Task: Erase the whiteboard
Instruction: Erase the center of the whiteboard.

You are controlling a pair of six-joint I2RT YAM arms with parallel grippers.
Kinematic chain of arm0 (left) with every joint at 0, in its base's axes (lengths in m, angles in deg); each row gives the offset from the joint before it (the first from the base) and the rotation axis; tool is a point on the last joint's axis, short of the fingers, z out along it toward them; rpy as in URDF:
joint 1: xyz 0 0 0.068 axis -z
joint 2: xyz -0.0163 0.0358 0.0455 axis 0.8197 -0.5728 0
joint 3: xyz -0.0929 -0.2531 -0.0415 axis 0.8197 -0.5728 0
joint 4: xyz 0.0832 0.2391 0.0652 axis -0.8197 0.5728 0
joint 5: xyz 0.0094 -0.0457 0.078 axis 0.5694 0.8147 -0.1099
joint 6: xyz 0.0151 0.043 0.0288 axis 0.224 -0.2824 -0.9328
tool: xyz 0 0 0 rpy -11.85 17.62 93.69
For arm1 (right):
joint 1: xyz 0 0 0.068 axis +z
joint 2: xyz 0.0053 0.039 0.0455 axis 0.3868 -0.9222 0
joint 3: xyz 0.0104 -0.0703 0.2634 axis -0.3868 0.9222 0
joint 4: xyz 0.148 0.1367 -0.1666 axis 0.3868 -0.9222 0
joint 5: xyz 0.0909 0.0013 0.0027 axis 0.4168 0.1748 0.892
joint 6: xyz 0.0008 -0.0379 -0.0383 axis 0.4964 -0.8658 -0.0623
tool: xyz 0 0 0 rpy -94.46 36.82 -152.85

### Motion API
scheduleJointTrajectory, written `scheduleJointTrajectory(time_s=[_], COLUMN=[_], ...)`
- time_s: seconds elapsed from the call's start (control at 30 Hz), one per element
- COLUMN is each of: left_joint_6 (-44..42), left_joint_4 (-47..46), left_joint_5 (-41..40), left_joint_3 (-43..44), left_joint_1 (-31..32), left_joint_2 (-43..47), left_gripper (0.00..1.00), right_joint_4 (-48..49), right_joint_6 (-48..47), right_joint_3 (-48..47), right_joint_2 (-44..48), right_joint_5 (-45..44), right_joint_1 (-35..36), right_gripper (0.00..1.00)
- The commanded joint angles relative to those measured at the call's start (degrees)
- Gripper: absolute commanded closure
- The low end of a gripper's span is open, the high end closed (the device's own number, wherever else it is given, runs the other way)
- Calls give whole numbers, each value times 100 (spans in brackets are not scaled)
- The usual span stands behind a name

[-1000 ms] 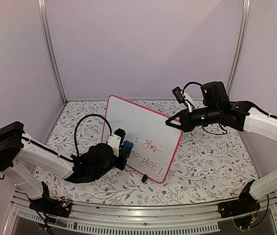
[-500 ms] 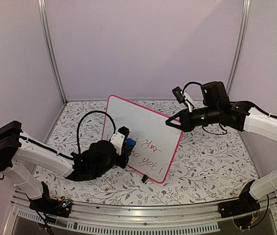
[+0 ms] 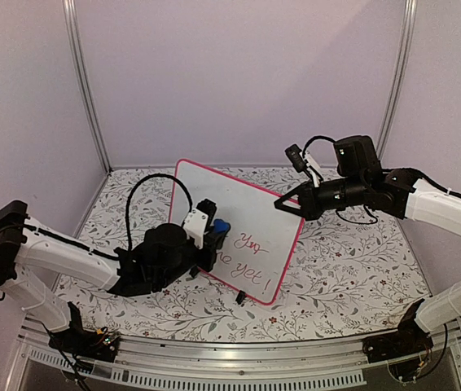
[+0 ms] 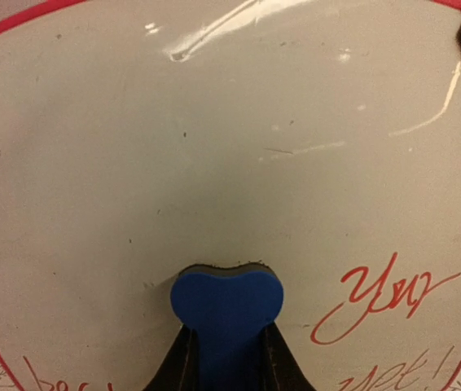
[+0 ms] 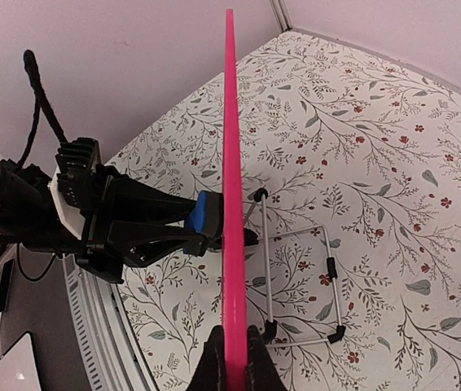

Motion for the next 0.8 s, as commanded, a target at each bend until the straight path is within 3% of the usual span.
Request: scheduleJointTrajectory(time_s=[0.0,0.77], left_joint_6=[-100,640], left_joint_4=[-108,-21], left_joint_5=[80,-13], left_joint_3=[148,-436], left_joint_1=[-58,53], left_joint_2=[56,-429], left_gripper=[89,90], right_joint_4=[-266,-262], right_joint_6=[-232,-230], right_joint_3=[80,80], right_joint_2=[-108,-103], right_joint_5=[230,220], right_joint_1=[111,111], right_gripper=[100,100])
